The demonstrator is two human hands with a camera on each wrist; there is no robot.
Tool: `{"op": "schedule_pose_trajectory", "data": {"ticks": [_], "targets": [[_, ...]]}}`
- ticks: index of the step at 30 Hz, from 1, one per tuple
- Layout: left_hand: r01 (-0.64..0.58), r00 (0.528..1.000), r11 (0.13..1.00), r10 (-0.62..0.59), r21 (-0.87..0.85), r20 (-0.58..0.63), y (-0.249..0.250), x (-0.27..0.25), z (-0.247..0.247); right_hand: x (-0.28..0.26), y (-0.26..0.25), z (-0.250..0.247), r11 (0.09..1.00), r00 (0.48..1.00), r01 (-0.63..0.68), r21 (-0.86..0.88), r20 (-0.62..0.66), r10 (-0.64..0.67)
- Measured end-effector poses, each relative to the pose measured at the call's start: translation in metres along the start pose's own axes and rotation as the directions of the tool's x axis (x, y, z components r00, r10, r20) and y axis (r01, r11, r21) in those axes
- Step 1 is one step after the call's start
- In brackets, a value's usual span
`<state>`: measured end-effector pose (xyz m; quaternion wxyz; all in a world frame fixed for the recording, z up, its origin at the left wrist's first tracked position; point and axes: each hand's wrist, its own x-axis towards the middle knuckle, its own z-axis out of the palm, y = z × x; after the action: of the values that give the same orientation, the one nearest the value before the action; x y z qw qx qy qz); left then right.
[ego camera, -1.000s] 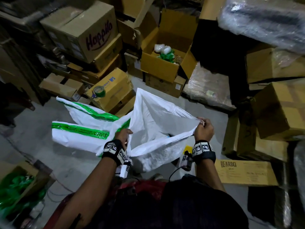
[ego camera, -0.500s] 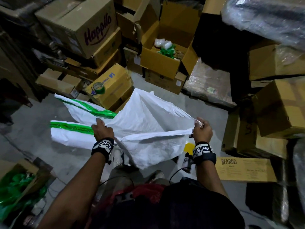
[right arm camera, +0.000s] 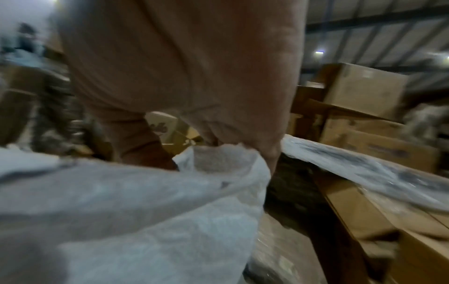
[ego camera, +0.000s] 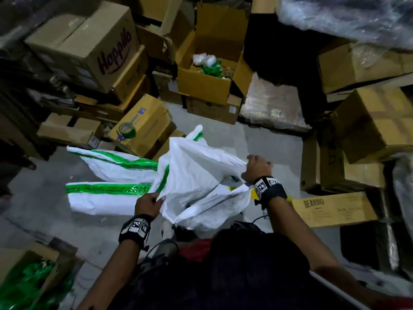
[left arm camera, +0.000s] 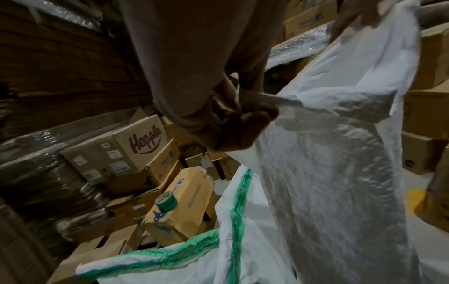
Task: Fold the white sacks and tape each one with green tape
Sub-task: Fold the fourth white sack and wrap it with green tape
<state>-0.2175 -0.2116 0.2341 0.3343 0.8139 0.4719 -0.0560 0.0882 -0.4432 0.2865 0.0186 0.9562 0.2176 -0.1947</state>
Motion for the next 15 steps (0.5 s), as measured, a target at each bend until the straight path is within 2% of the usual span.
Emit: {"op": "schedule_pose_trajectory", "data": {"ticks": [2,4,7,10,12,15], "targets": [[0.001,1.0,0.999,-0.001,0.032,-0.007,-0.004,-0.008,0.0,0.008,-0.013,-0.004,0.992,0.993,0.118,-0.034,0.031,-0.117],[0.012,1.0,1.0,-0.011,0.009,-0.027,-0.004,-0.016,0.004,0.021,-0.026,-0.006,0.984,0.987,0.162,-0.076,0.013,-0.162],[0.033,0.999,0.994,-0.036,-0.106,-0.03,-0.001,-0.03,0.011,0.035,-0.043,-0.006,0.963,0.975,0.216,-0.163,-0.022,-0.222],[0.076,0.996,0.977,-0.086,-0.2,-0.038,-0.007,-0.04,0.017,0.036,-0.045,-0.005,0.914,0.951,0.305,-0.269,0.035,-0.307],[0.132,0.978,0.964,-0.164,-0.233,-0.126,-0.015,-0.038,0.02,0.039,-0.037,-0.007,0.928,0.956,0.292,-0.231,0.063,-0.285],[0.226,0.924,0.893,-0.323,-0.389,-0.203,-0.03,-0.028,0.02,0.05,-0.019,-0.023,0.982,0.982,0.188,-0.018,0.026,-0.188]]}}
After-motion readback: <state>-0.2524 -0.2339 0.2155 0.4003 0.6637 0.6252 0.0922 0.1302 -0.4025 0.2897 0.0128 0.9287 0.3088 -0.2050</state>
